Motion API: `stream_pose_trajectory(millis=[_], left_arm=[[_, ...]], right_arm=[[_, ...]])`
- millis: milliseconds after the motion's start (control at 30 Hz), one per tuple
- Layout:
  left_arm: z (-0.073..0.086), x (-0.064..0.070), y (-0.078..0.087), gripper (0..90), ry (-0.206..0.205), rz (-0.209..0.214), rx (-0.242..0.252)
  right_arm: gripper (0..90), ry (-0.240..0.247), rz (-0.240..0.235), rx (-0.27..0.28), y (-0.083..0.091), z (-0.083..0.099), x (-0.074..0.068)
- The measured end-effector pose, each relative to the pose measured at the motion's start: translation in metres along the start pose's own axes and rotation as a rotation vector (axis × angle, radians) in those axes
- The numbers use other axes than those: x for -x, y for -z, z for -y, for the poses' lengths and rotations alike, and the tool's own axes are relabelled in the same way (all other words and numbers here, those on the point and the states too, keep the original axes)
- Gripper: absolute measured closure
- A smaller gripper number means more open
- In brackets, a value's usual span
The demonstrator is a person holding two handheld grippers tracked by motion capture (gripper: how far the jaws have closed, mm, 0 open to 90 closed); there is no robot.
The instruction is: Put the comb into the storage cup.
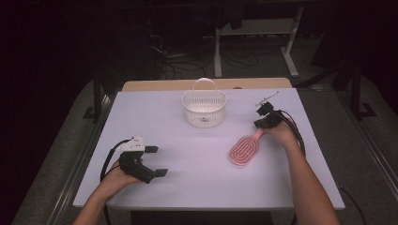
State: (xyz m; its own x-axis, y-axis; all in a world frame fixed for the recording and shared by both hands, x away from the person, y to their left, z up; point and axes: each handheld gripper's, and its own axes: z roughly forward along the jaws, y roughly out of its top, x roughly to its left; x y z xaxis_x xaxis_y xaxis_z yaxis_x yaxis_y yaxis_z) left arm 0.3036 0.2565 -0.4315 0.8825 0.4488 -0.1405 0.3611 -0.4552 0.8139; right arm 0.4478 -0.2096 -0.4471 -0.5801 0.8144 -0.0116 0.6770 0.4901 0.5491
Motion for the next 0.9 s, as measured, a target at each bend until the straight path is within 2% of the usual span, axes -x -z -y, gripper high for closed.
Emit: stream_pose_trajectory(millis=[433, 900], left_arm=[[-0.001, 0.001, -0.001, 0.0, -0.001, 0.002, -0.002], [-0.001, 0.002, 0.0, 0.0, 0.001, 0.004, 0.003]], right_arm=[[88.9, 0.016, 0.026, -0.023, 0.015, 0.023, 0.002], [89.0, 0.05, 0.0, -0.056, 0.028, 0.041, -0.007]])
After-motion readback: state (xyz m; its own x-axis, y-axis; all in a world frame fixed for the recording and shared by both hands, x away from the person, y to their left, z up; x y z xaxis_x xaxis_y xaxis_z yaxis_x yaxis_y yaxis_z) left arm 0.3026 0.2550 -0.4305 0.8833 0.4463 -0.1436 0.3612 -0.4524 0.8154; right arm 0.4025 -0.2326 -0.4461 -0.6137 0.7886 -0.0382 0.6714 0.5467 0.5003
